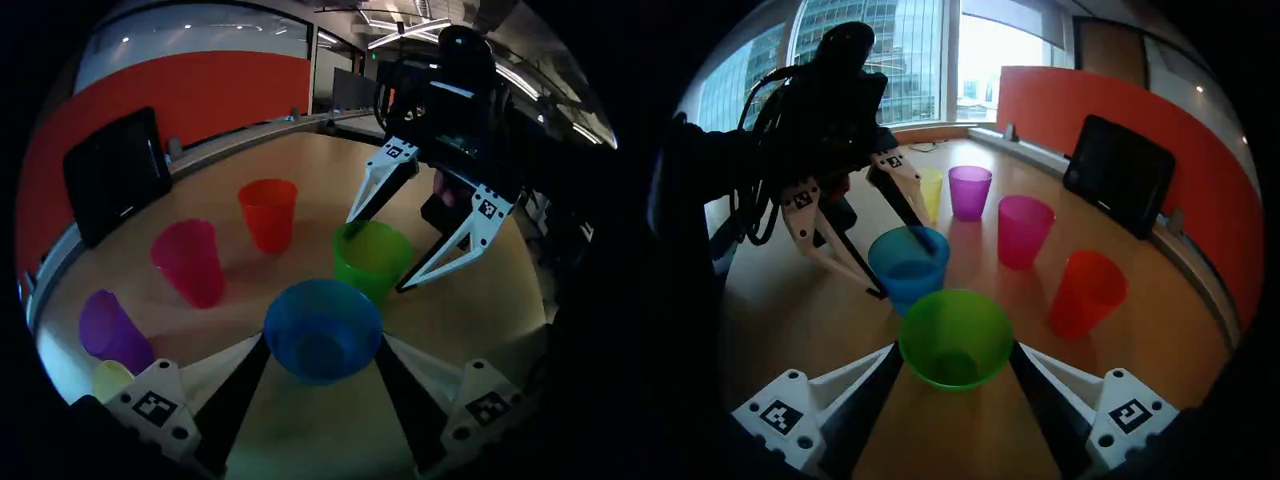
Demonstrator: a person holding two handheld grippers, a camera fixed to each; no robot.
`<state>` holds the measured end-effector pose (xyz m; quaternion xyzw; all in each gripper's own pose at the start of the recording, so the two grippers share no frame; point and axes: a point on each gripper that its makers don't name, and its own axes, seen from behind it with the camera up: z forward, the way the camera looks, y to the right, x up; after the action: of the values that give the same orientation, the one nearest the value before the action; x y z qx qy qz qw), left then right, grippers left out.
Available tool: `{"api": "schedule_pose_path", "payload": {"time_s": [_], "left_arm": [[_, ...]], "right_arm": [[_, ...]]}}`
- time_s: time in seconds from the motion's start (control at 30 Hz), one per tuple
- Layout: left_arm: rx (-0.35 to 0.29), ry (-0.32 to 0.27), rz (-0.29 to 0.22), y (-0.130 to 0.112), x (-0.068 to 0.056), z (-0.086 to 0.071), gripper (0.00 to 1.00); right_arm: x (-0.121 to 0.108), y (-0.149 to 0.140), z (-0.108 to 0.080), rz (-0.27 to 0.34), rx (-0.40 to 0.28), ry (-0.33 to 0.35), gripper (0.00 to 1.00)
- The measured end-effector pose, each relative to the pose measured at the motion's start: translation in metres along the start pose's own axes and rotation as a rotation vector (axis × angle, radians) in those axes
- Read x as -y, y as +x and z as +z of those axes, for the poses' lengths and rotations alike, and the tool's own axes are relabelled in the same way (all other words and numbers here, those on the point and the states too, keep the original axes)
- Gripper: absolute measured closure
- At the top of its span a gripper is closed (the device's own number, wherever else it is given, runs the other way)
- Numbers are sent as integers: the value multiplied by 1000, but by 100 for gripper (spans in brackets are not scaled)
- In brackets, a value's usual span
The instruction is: Pour water
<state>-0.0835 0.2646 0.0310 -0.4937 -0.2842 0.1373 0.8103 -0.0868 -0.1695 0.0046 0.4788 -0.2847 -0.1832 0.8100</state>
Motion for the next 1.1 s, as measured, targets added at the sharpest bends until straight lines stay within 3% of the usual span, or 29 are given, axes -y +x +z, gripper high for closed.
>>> {"api": "schedule_pose_path", "payload": {"time_s": [0.43,0.53,0.7,1.1], "left_arm": [[-2,4,4,0,-1,0,14],[-3,5,5,0,-1,-1,15],[-3,5,3,0,-1,-2,15],[-33,23,4,10,-3,-16,14]], "right_arm": [[4,3,1,5,-8,5,0],[4,3,2,10,-10,4,7],[6,5,1,19,-18,10,9],[3,17,-10,34,-58,-12,9]]}}
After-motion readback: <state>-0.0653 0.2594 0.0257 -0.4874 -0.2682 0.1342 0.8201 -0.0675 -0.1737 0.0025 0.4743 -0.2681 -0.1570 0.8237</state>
